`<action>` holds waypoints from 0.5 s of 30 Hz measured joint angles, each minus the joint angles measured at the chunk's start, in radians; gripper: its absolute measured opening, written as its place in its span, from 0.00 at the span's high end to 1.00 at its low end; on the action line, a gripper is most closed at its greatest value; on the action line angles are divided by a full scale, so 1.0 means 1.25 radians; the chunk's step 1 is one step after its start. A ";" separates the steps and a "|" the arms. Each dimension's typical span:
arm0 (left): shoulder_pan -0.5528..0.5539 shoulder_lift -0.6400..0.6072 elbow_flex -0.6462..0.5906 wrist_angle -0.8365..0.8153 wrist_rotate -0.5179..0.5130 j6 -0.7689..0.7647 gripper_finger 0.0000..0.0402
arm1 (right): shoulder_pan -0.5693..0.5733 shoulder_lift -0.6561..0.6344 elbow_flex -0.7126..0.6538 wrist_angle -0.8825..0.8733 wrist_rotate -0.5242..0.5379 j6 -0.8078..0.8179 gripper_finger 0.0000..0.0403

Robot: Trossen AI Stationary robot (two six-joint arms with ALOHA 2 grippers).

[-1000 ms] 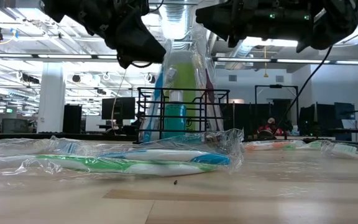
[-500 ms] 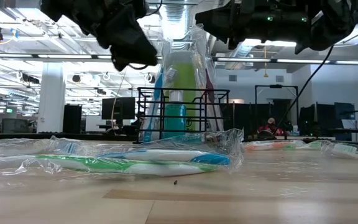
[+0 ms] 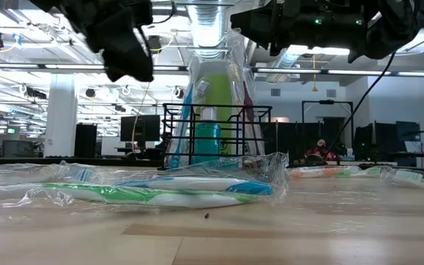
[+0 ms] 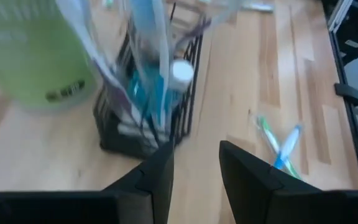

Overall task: Pick & Place toothbrushing station
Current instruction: Put the bottom orange toothbrush into the wire organizer

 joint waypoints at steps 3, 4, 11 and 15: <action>-0.024 -0.005 0.000 -0.055 0.000 -0.059 0.70 | -0.001 0.000 0.002 0.000 0.000 -0.004 0.70; -0.034 -0.004 0.000 -0.071 0.000 -0.076 0.70 | -0.001 0.000 0.002 0.000 0.000 -0.006 0.70; -0.102 -0.004 0.000 -0.177 0.001 -0.251 0.70 | -0.007 -0.006 0.002 0.001 0.000 -0.008 0.70; -0.141 -0.001 0.000 -0.199 0.006 -0.340 0.70 | -0.012 -0.022 0.004 -0.007 0.000 -0.008 0.70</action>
